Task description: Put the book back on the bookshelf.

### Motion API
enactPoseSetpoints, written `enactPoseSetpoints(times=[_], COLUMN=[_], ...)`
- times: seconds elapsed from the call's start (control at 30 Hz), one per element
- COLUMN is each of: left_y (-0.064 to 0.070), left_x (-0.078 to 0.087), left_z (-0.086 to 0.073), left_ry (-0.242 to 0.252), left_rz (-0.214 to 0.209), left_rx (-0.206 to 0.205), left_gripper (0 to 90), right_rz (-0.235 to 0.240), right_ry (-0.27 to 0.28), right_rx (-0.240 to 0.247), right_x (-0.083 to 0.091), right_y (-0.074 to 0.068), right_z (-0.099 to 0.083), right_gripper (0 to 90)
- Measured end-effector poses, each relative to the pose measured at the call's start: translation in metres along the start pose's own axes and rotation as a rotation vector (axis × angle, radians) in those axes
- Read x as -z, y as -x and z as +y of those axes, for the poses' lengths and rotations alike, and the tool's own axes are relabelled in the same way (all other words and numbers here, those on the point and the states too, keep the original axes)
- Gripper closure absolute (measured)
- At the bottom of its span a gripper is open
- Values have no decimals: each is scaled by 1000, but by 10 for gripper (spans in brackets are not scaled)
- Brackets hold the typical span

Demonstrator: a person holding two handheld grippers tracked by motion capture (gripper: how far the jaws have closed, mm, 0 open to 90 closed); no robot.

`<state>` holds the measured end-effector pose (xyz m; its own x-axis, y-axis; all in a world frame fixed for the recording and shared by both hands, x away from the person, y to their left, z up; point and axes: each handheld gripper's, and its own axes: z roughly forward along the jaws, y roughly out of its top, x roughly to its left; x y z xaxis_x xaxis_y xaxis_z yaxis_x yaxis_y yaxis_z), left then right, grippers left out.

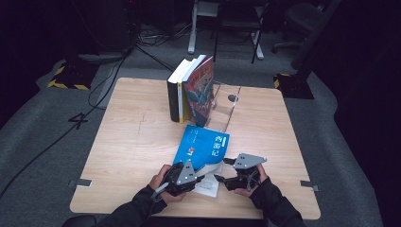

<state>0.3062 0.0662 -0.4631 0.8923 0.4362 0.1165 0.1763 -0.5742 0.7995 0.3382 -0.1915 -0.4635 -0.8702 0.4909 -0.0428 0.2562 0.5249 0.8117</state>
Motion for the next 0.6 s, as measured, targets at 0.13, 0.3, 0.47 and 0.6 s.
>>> enactPoseSetpoints(times=[0.13, 0.3, 0.47, 0.6], left_y=[-4, -9, -13, -15], left_x=[4, 12, 20, 27], left_z=[-3, -8, -14, -18], left_ry=[5, 12, 11, 14], left_rz=[-23, -59, -88, -91], left_rx=[6, -1, -9, -2], left_gripper=[747, 749, 745, 740], right_rz=[8, 27, 33, 36], right_ry=[16, 25, 20, 20], right_rx=[18, 45, 82, 105], right_x=[3, 2, -2, -6], right_y=[-1, -3, -6, -4], right_z=[1, 2, 5, 9], right_gripper=[287, 280, 278, 277])
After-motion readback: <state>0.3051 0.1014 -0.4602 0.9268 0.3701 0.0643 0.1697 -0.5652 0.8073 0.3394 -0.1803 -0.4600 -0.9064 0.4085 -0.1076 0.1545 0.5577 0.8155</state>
